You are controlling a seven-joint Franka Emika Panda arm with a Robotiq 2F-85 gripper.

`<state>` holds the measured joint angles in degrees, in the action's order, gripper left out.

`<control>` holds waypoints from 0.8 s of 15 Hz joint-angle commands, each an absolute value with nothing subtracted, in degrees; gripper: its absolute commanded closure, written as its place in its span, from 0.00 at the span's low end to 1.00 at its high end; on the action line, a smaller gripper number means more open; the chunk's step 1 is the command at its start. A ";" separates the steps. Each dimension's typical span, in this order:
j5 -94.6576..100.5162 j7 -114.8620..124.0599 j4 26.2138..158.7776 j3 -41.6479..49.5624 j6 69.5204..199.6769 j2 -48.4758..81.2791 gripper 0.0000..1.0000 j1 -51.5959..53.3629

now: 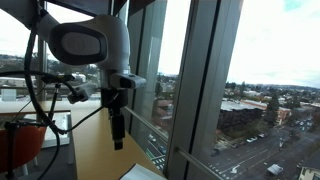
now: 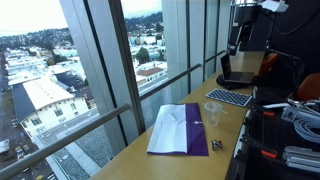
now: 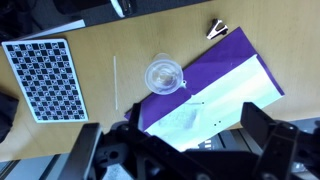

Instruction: Put the straw in the cup

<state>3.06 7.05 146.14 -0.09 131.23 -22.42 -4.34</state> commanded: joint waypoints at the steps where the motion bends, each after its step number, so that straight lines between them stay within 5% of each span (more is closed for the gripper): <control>1: 3.28 0.26 144.61 4.72 135.39 -18.80 0.00 -6.13; 12: -4.09 -12.62 120.41 10.91 143.90 12.25 0.00 -9.31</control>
<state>-0.52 -9.91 129.85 11.55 143.06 1.67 -8.28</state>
